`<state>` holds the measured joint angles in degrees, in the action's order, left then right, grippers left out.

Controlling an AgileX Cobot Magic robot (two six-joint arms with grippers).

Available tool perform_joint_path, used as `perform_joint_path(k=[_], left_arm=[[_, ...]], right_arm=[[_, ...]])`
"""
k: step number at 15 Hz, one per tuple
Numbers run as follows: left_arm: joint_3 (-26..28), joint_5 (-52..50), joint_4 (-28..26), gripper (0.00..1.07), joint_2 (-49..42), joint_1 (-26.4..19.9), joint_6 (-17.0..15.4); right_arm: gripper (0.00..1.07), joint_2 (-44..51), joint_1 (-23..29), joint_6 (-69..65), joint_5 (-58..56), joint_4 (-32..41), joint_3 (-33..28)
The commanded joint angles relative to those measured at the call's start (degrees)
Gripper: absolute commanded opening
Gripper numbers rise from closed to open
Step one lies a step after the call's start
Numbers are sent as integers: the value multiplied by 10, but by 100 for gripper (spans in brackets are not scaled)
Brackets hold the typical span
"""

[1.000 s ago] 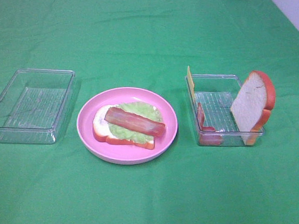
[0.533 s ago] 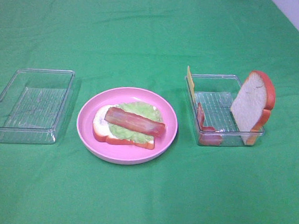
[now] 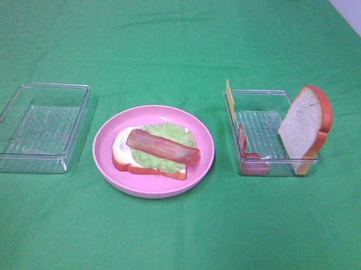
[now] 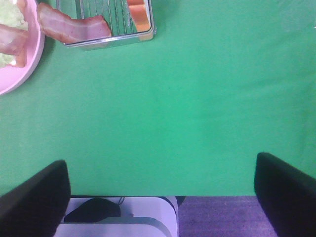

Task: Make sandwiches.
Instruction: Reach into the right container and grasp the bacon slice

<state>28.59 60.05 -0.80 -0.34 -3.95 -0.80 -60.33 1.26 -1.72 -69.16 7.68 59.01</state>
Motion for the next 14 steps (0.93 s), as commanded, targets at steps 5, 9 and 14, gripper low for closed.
perform_joint_path(k=[5,9,14], left_arm=[[-1,-2,-2,88,-13,-2,-2],[-1,-2,-2,88,-13,-2,-2],[-1,-2,-2,88,-13,-1,-2]], right_arm=[[96,-206,-1,9,-37,0,163],[96,-213,20,13,-27,23,170],[96,-254,119,-64,-5,25,175]])
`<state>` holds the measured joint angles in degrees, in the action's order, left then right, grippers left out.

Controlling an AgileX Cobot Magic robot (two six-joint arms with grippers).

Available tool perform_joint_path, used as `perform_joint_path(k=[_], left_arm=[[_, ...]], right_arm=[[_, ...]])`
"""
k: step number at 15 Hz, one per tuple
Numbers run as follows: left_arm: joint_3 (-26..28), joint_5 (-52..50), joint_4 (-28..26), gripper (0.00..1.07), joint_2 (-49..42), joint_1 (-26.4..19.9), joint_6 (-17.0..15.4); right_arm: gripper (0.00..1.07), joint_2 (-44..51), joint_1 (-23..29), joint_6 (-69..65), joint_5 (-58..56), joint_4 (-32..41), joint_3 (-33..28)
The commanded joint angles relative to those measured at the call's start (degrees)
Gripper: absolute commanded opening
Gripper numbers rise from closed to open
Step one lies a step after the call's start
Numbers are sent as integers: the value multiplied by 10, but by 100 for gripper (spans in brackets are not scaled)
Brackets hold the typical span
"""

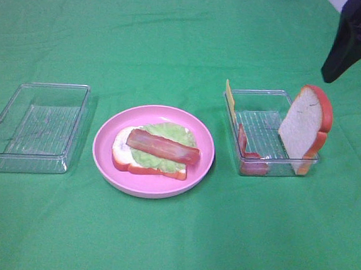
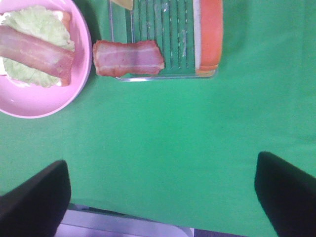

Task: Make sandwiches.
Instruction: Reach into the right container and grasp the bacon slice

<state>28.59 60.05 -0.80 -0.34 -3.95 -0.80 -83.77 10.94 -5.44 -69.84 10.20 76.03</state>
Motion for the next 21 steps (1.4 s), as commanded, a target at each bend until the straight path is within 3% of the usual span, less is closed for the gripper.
perform_joint_path(k=[1,8,21], left_arm=[[-1,-2,-2,88,-13,1,-2],[-1,-2,-2,88,-13,1,-2],[-1,-2,-2,88,-12,1,-2]], right_arm=[[96,-50,52,-37,22,15,16],[96,-181,135,-41,84,43,63],[96,-309,133,-30,168,34,65]])
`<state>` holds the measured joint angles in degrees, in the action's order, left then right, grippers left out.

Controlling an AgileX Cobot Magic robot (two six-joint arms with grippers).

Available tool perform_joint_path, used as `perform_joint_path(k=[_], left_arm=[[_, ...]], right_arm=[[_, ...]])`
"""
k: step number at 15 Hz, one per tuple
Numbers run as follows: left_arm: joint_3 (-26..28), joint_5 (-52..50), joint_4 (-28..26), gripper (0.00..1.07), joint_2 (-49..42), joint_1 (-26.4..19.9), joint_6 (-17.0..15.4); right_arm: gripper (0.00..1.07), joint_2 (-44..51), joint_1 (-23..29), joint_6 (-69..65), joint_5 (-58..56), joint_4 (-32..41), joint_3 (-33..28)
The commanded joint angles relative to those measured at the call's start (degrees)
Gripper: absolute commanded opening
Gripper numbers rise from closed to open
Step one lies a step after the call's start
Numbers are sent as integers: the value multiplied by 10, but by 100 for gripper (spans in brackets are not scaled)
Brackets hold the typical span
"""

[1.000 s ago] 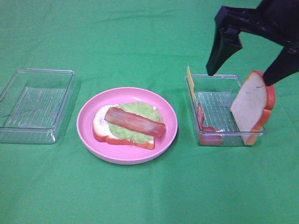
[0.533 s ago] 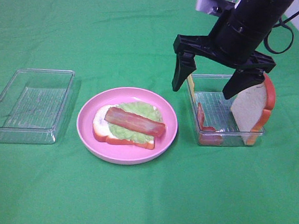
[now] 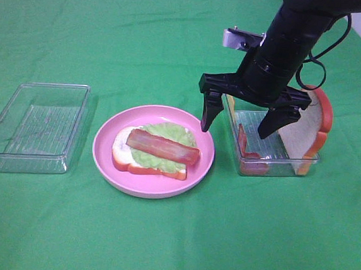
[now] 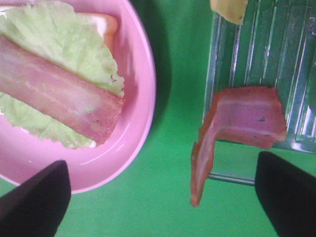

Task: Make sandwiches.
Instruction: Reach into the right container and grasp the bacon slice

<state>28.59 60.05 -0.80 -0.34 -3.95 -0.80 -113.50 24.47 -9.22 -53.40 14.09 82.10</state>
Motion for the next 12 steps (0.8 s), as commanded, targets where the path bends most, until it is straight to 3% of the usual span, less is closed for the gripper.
perform_joint_path(k=[1,4,6,7,9,12], left_arm=[[-1,-2,-2,88,-12,1,-2],[-1,-2,-2,88,-12,1,-2],[-1,-2,-2,88,-12,1,-2],[-1,-2,-2,88,-12,1,-2],[-1,-2,-2,88,-12,1,-2],[-1,-2,-2,88,-12,1,-2]], right_arm=[[96,-21,-2,7,3,-5,4],[95,-31,-2,11,7,-6,4],[90,-31,-2,16,7,-5,4],[80,-31,-2,16,7,-5,4],[70,-31,-2,15,10,-9,4],[69,-31,-2,15,10,-22,4]])
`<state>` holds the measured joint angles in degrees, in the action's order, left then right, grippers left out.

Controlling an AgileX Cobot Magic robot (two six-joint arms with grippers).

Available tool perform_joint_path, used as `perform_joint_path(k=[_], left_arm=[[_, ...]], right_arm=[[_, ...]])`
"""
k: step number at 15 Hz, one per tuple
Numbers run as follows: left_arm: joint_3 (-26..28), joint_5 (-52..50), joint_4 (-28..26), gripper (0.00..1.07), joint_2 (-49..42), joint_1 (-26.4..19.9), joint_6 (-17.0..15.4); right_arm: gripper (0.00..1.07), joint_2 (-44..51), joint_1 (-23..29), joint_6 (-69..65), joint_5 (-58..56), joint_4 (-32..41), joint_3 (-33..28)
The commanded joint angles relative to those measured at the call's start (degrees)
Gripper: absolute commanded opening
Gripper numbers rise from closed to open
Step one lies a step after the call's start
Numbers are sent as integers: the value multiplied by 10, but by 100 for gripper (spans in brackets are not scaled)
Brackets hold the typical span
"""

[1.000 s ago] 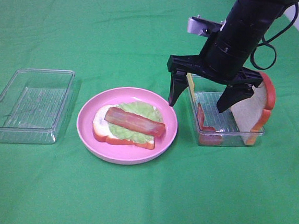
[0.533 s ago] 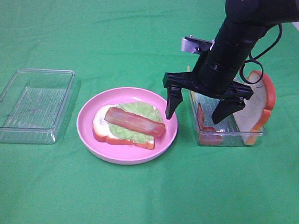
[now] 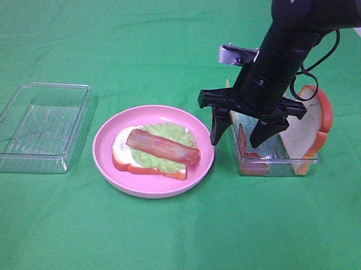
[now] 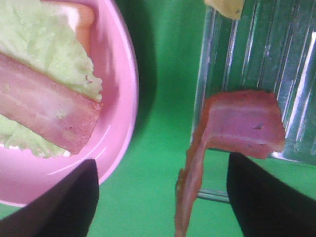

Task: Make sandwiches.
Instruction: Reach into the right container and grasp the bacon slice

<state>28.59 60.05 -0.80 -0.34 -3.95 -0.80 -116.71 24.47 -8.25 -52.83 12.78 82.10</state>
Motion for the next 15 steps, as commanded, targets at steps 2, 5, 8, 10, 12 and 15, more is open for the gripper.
perform_joint_path(k=[2,5,8,10,12,15], left_arm=[[-1,-2,-2,88,-12,1,-2],[-1,-2,-2,88,-12,1,-2],[-1,-2,-2,88,-12,1,-2],[-1,-2,-2,88,-12,1,-2],[-1,-2,-2,88,-12,1,-2],[-1,-2,-2,88,-12,1,-2]], right_arm=[[69,1,-2,6,-1,-9,4],[69,2,-2,6,0,-9,4],[69,2,-2,6,1,-9,4],[68,2,-2,6,2,-9,4],[58,2,-2,6,2,-9,4],[26,2,-2,6,-4,-11,4]])
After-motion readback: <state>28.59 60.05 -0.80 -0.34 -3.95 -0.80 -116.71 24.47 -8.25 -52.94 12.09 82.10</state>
